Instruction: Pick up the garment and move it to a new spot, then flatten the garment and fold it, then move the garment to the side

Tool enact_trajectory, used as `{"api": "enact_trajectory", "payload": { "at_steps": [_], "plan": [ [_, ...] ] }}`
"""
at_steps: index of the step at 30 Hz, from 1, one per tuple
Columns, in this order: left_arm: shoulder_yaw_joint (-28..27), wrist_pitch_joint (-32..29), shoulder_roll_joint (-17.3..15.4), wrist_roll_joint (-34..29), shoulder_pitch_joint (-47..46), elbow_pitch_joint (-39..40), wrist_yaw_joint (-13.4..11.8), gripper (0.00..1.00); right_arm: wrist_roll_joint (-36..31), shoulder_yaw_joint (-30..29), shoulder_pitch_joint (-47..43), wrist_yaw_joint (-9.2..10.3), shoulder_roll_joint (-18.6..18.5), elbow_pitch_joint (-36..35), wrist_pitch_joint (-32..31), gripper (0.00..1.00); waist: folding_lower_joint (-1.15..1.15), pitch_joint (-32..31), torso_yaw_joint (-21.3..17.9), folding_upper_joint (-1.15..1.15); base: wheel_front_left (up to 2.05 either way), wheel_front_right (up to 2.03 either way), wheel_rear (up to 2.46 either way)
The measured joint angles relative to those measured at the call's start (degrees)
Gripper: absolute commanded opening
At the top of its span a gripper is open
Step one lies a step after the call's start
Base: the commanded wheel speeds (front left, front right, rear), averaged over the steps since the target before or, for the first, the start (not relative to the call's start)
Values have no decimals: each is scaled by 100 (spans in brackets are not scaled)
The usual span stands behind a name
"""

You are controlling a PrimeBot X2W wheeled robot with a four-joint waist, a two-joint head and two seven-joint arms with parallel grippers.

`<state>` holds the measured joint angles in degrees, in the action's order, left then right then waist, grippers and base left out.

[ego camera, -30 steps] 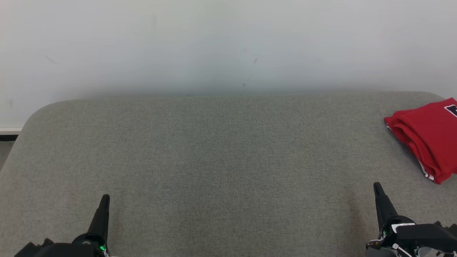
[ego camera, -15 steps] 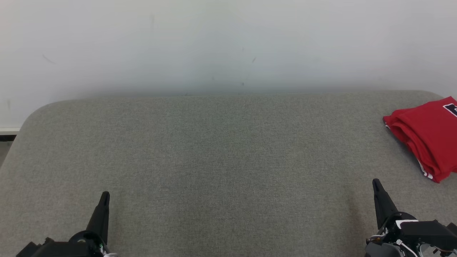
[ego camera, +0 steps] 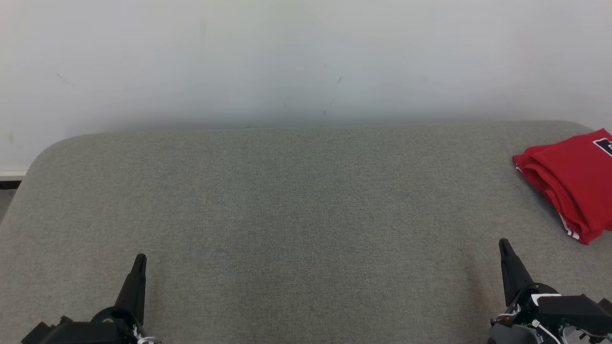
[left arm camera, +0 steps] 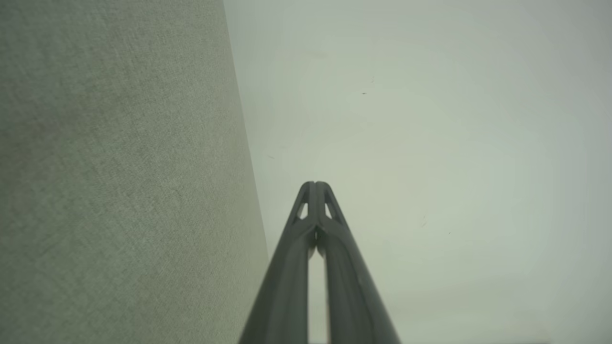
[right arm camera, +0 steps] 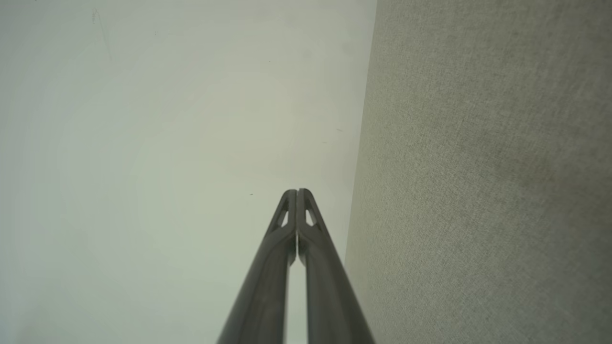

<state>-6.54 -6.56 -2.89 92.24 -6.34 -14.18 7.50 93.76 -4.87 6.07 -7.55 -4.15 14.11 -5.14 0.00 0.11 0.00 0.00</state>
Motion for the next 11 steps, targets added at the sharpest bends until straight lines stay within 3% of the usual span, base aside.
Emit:
{"api": "enact_trajectory", "payload": {
  "at_steps": [11],
  "plan": [
    [0, 0, 0, 0, 0, 0, 0, 0, -5, -13, 2, 0, 11, 1, -25, 0, 0, 0, 0, 0, 0, 0, 0]
  ]
}}
